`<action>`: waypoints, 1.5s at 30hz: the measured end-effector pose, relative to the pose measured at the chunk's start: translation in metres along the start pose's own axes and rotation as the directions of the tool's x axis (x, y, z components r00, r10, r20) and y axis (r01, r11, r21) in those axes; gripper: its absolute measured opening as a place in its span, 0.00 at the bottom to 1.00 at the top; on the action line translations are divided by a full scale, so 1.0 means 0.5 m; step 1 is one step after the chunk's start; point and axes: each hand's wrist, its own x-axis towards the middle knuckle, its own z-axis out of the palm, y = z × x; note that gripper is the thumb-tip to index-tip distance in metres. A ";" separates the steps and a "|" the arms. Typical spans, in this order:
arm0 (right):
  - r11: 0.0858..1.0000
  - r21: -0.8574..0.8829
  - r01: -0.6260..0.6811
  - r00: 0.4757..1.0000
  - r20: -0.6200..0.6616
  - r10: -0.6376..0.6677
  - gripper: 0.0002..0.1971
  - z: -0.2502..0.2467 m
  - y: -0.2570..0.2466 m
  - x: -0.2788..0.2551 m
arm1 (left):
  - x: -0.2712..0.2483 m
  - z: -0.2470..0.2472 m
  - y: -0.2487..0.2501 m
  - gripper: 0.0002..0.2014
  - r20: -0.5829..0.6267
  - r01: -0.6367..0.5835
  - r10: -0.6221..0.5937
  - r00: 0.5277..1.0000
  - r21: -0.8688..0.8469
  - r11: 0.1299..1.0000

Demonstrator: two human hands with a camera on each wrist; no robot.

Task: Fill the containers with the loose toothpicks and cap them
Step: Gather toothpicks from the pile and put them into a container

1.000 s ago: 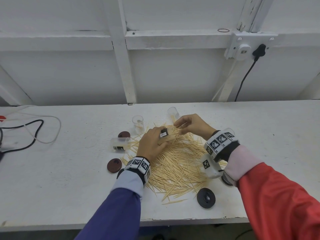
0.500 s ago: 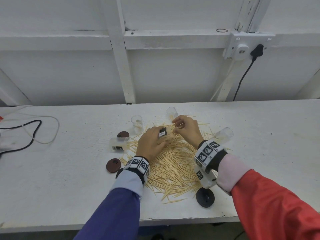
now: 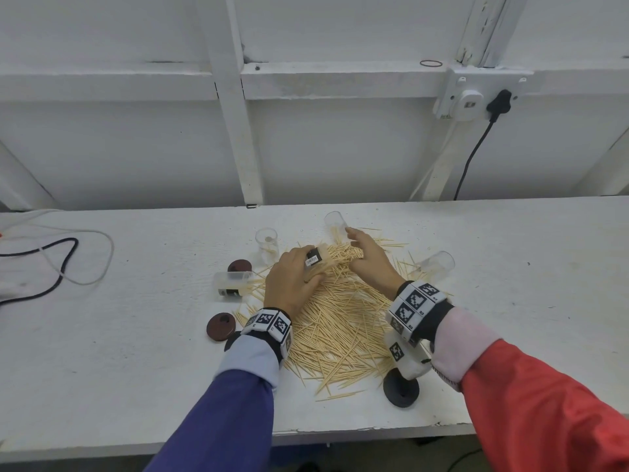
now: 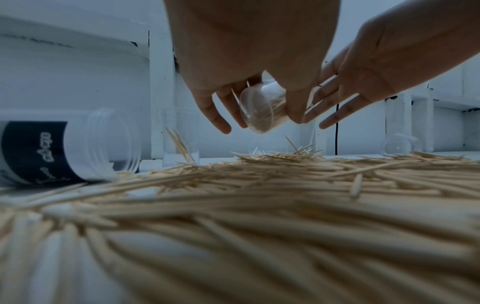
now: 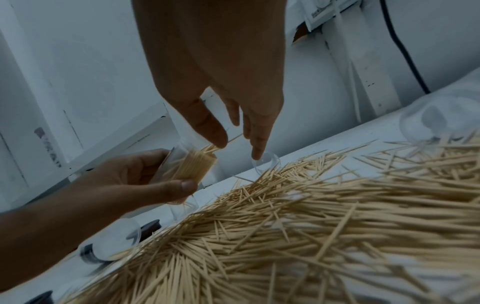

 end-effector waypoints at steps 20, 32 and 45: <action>1.000 0.016 0.010 0.973 0.232 -0.013 0.42 0.035 0.003 -0.020 | -0.002 0.001 0.001 0.29 0.002 0.018 -0.018 1.000 -0.003 1.000; 0.998 0.040 0.038 0.971 0.235 -0.047 0.40 0.032 0.000 -0.030 | -0.002 -0.002 0.004 0.31 -0.007 0.059 -0.059 0.998 -0.009 0.998; 0.996 0.091 -0.026 0.963 0.268 0.000 0.46 0.034 0.012 -0.035 | -0.004 -0.004 0.007 0.29 0.024 0.023 -0.021 0.999 -0.051 0.998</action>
